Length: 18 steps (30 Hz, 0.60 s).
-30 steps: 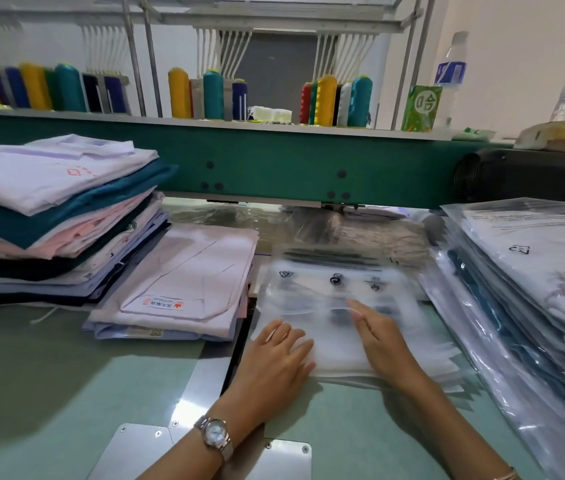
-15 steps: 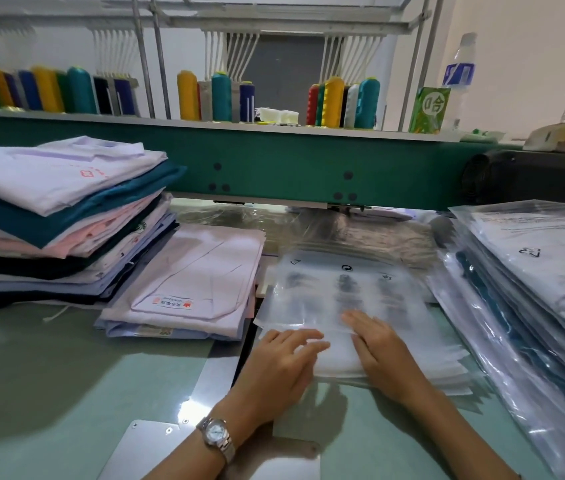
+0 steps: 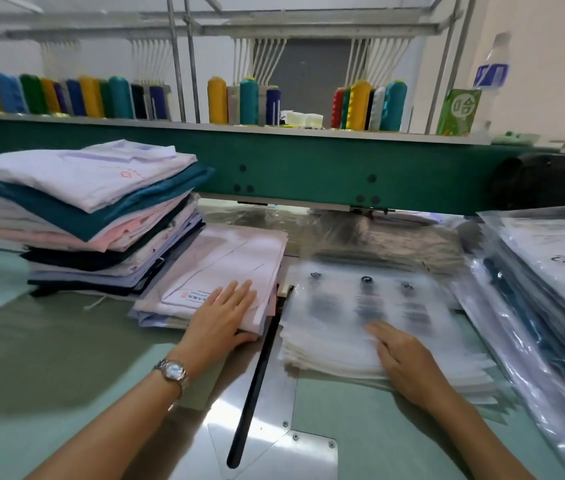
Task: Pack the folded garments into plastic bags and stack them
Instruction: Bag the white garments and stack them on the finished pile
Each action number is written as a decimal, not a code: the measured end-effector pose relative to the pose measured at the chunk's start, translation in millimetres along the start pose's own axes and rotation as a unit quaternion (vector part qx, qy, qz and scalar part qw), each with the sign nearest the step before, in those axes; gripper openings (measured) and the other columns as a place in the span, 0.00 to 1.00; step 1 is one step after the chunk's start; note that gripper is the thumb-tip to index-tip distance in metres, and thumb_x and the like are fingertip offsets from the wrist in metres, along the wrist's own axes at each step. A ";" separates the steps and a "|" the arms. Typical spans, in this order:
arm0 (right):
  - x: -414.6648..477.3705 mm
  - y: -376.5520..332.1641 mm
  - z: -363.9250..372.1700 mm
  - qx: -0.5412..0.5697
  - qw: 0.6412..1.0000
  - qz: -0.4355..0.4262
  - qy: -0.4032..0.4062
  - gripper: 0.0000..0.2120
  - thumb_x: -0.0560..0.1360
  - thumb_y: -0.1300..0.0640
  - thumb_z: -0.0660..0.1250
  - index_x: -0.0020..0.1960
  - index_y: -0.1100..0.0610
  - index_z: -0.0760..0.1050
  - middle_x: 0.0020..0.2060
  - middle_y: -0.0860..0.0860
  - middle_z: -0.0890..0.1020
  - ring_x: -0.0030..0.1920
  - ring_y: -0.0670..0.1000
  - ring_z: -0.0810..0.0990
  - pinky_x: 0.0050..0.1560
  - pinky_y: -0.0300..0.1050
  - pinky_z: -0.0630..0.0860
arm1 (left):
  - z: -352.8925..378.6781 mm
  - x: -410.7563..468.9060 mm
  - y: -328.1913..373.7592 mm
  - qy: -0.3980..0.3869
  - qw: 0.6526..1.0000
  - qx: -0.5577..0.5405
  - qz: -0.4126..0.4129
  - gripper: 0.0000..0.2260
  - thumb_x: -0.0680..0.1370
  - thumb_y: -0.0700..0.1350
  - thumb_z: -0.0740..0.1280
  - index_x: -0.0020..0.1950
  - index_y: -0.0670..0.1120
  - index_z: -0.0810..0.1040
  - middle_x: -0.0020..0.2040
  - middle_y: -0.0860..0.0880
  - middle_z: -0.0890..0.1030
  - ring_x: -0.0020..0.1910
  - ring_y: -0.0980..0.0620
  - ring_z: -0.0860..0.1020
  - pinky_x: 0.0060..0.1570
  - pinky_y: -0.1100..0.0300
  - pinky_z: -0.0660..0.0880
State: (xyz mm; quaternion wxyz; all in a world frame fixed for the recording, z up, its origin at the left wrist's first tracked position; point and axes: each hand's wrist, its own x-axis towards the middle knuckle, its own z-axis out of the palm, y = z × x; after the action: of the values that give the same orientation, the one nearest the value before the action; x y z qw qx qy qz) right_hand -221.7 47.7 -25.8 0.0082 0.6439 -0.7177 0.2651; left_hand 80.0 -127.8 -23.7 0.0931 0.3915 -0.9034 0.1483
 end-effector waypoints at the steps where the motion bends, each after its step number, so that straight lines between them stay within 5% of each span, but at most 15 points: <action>1: 0.1 0.1 -0.1 0.001 1.000 0.000 0.003 0.17 0.79 0.63 0.61 0.67 0.57 0.75 0.67 0.52 0.76 0.67 0.52 0.73 0.67 0.40 0.64 | 2.7 1.4 -6.4 -0.009 1.000 -0.007 0.001 0.35 0.78 0.66 0.53 0.80 0.52 0.45 0.79 0.52 0.44 0.79 0.50 0.48 0.77 0.53 0.46; 6: 0.8 -2.0 -2.0 0.013 1.000 0.002 0.014 0.17 0.78 0.64 0.61 0.65 0.56 0.77 0.63 0.50 0.78 0.64 0.52 0.76 0.64 0.43 0.69 | -2.7 6.9 -21.1 0.018 0.995 -0.101 0.002 0.28 0.80 0.63 0.57 0.78 0.60 0.54 0.78 0.60 0.54 0.77 0.57 0.56 0.74 0.56 0.54; 8: 0.9 -2.7 -2.8 0.009 1.000 0.003 0.008 0.17 0.78 0.64 0.61 0.64 0.56 0.77 0.63 0.50 0.79 0.63 0.52 0.76 0.64 0.44 0.70 | -5.9 6.6 -21.3 0.033 0.992 -0.125 -0.010 0.24 0.81 0.60 0.58 0.77 0.59 0.61 0.76 0.57 0.64 0.72 0.56 0.67 0.69 0.55 0.66; 9: 0.8 -3.3 -3.3 0.005 1.000 0.006 0.008 0.17 0.78 0.64 0.61 0.64 0.56 0.77 0.62 0.50 0.79 0.62 0.52 0.76 0.64 0.45 0.70 | -8.6 6.6 -19.6 0.067 0.987 -0.141 -0.025 0.21 0.82 0.56 0.59 0.75 0.56 0.66 0.70 0.53 0.74 0.63 0.55 0.76 0.58 0.59 0.74; 11: -0.7 -5.0 -4.5 0.001 1.000 0.015 0.014 0.16 0.78 0.63 0.61 0.63 0.55 0.78 0.61 0.50 0.80 0.62 0.52 0.77 0.62 0.44 0.71 | -15.7 8.2 -14.4 0.170 0.967 -0.172 -0.076 0.15 0.82 0.51 0.60 0.65 0.47 0.78 0.44 0.47 0.85 0.35 0.52 0.78 0.32 0.64 0.69; 14: -3.2 -6.8 -5.3 0.002 0.999 0.041 0.021 0.15 0.77 0.60 0.62 0.62 0.53 0.79 0.60 0.49 0.81 0.61 0.51 0.78 0.60 0.42 0.71 | -32.6 15.7 -10.0 0.280 0.920 -0.228 -0.150 0.15 0.82 0.49 0.62 0.50 0.40 0.81 0.23 0.51 0.71 0.21 0.51 0.68 0.22 0.60 0.62; 18: -3.5 -7.6 -8.2 -0.020 0.997 0.066 0.017 0.15 0.75 0.56 0.64 0.61 0.52 0.80 0.60 0.47 0.81 0.60 0.49 0.77 0.60 0.41 0.70 | -62.5 23.1 -0.7 0.377 0.879 -0.240 -0.165 0.16 0.81 0.51 0.61 0.42 0.42 0.80 0.23 0.59 0.61 0.21 0.57 0.60 0.22 0.63 0.55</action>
State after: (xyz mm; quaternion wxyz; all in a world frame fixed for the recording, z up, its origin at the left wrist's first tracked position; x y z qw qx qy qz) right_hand -216.8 53.9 -17.2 0.0154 0.5903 -0.7634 0.2618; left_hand 68.2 -122.6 41.7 0.5405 0.4148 -0.7306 0.0461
